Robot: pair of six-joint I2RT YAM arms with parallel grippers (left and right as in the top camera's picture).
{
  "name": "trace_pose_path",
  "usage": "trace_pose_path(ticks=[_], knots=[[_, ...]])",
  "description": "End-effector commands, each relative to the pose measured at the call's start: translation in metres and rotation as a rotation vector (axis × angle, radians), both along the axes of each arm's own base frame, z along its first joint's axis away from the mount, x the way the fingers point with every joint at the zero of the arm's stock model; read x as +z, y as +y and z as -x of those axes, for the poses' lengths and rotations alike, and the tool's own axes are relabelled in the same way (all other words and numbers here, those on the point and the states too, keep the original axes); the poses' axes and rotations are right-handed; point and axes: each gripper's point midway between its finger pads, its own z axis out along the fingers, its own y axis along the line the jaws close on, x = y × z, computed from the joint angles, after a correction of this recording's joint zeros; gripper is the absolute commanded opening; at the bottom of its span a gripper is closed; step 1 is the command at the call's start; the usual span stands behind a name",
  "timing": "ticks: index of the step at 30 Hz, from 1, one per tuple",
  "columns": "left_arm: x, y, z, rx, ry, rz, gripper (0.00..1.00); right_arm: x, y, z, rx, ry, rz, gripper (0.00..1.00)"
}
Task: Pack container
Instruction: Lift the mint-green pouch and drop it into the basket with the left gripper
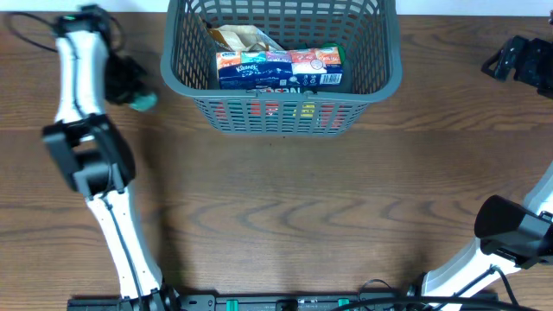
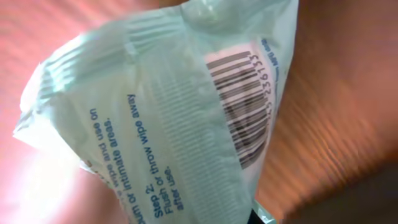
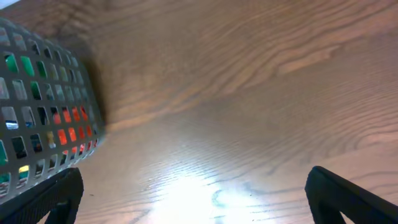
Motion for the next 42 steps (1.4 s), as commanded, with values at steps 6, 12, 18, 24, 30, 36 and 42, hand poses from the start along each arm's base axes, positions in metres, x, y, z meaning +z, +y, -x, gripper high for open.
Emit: trace_pose_path(ticks=[6, 12, 18, 24, 30, 36, 42], knots=[[0.187, -0.006, 0.020, -0.238, -0.420, -0.157, 0.06, 0.001, -0.001, -0.006, 0.019, -0.021, 0.006, 0.98], [0.277, -0.045, 0.041, -0.600, -0.688, -0.292, 0.06, 0.002, -0.002, -0.008, 0.020, -0.031, 0.011, 0.99], [0.316, -0.122, 0.062, -1.244, -0.838, -0.493, 0.06, 0.002, -0.002, -0.008, 0.020, -0.031, 0.011, 0.99], [0.319, -0.200, 0.066, -1.794, -0.935, -0.632, 0.06, 0.002, -0.002, -0.008, 0.020, -0.030, 0.010, 0.99], [0.337, -0.289, 0.055, -2.095, -1.190, -0.765, 0.06, 0.001, -0.001, -0.005, 0.020, -0.020, 0.005, 0.99], [0.315, -0.343, 0.013, -2.134, -1.292, -0.797, 0.06, 0.000, 0.000, -0.003, 0.020, -0.011, 0.001, 0.99], [0.236, -0.366, -0.019, -2.204, -1.176, -0.666, 0.06, -0.001, 0.001, -0.001, 0.020, -0.002, -0.003, 0.99]])
